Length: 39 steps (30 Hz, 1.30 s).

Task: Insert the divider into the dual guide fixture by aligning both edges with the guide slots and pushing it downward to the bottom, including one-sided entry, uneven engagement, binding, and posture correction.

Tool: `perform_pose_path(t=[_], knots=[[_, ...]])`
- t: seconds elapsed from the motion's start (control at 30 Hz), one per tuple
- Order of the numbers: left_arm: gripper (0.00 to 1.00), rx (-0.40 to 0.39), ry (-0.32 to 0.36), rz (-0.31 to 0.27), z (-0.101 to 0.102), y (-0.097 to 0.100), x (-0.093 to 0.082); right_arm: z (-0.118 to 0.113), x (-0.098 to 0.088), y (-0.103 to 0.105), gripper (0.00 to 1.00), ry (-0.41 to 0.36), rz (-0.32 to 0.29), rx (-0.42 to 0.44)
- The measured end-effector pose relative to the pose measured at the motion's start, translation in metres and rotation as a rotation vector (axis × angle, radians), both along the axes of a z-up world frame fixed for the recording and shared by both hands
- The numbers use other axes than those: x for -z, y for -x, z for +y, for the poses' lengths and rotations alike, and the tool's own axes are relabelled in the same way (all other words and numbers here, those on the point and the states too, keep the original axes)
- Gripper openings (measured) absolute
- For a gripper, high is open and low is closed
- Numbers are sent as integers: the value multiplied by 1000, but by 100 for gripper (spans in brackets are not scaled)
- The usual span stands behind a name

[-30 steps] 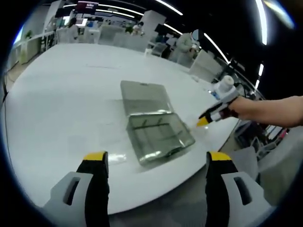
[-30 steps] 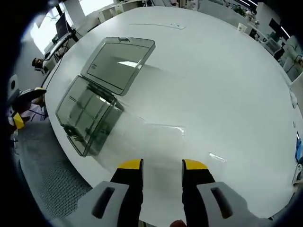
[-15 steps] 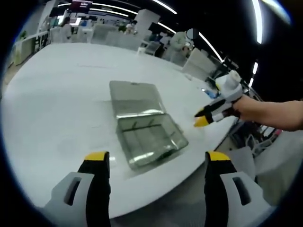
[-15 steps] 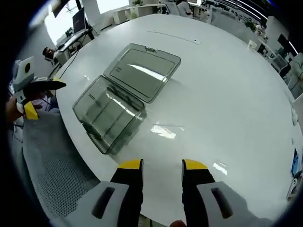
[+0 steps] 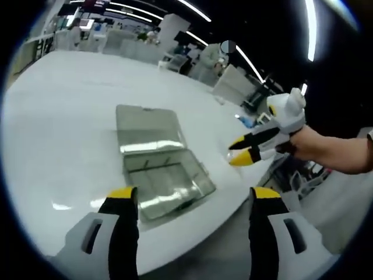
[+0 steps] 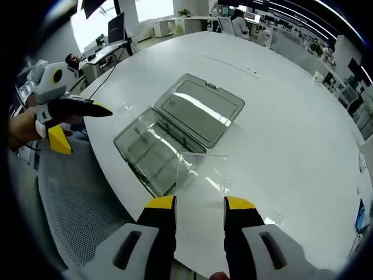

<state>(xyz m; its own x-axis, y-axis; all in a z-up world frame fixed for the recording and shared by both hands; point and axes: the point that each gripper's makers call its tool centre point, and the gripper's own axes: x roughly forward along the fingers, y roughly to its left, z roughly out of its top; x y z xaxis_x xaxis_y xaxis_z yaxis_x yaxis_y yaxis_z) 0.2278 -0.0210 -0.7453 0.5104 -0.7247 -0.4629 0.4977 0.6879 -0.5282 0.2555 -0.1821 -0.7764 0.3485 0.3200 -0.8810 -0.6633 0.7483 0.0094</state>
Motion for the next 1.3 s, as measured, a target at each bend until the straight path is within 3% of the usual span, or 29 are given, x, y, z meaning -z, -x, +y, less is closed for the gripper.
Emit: perform_pose_path(t=[0.23, 0.5, 0.8, 1.3], knots=[[70, -1, 75, 16, -14, -4, -6, 11, -8, 8, 26, -23, -26, -26], [69, 24, 101, 14, -34, -9, -13, 22, -21, 10, 26, -42, -51, -42], [61, 59, 135, 4, -55, -12, -23, 37, -41, 13, 26, -71, -89, -72], [45, 20, 215, 4, -64, -14, -36, 56, -60, 24, 26, -125, -128, -89]])
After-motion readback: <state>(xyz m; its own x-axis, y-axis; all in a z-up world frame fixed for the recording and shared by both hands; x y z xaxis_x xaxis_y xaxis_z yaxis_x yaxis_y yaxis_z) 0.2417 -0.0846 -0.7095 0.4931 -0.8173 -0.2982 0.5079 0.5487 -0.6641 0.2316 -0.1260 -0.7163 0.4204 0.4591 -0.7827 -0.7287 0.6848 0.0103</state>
